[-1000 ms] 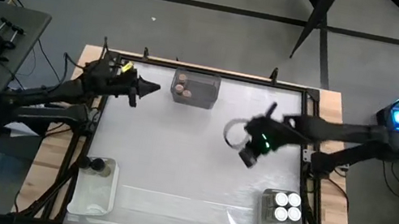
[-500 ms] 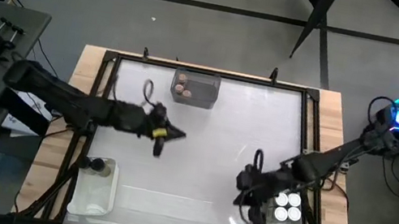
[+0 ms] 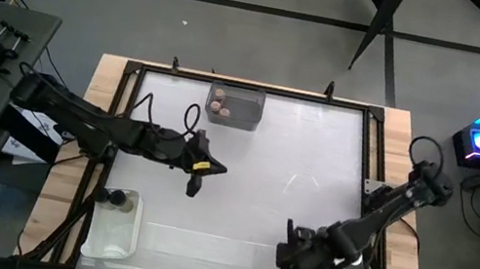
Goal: Sort spices by type
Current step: Put the brown seasoning bottle into the black bin
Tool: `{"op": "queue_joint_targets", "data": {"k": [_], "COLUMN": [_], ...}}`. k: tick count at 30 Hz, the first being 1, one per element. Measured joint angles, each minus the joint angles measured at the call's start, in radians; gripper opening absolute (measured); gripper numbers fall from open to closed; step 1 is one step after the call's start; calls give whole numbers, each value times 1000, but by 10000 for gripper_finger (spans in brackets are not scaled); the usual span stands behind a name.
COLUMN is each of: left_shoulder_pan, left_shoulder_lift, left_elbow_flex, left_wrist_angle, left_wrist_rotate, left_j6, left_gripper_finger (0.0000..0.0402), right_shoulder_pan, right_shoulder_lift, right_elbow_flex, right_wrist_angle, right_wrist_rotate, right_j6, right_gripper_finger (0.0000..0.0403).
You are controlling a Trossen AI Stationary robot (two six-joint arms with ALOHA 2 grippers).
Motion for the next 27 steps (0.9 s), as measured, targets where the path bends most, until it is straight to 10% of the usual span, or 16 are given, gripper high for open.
{"op": "queue_joint_targets", "data": {"k": [7, 27], "left_shoulder_pan": [30, 55], "left_shoulder_lift": [-49, -51], "left_elbow_flex": [0, 0], "left_wrist_angle": [-124, -131], "left_wrist_rotate": [1, 1], "left_j6": [41, 42], "left_gripper_finger": [0, 0], "right_shoulder_pan": [58, 138], "right_shoulder_lift": [111, 292], "right_elbow_flex": [-7, -9], "right_wrist_angle": [10, 23], "right_wrist_rotate": [-18, 52], "right_j6": [195, 138], "right_gripper_finger": [334, 337]}}
